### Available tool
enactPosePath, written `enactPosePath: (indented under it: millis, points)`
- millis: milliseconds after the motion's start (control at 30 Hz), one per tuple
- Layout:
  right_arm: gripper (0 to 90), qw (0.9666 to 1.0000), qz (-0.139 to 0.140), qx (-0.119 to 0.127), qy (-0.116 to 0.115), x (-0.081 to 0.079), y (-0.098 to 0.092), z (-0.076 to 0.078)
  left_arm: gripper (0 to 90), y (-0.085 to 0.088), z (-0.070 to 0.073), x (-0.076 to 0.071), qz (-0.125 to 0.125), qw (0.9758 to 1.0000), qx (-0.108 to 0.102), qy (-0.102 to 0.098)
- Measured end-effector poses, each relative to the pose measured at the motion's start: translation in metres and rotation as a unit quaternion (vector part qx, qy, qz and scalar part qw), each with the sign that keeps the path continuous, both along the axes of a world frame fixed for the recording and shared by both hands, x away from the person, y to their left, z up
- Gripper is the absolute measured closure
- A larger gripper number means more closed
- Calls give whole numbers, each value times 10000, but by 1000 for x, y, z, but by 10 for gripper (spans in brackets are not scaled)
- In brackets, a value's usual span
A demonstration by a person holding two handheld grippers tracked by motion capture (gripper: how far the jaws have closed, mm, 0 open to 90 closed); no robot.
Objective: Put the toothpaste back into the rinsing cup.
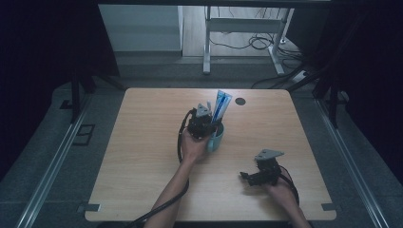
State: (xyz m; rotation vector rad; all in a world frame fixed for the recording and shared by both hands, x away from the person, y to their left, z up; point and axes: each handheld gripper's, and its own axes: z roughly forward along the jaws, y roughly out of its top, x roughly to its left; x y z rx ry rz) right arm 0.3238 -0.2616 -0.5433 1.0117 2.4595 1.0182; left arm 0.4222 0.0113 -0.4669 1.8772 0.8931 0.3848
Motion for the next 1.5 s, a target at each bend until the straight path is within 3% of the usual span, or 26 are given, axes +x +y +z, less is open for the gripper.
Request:
enactPosePath:
  millis: [300,667,1033,1500]
  points:
    - [40,10000,-3,3,7,0,0,0,704,-1,-2,-1,48,9999,123,16]
    - [40,10000,-2,4,10,0,0,0,689,0,-11,-1,115,9995,205,225]
    - [40,10000,-2,4,9,0,0,0,671,1,-8,-1,171,9990,229,341]
    - [40,10000,-2,3,8,0,0,0,544,4,-3,-3,89,9994,171,290]
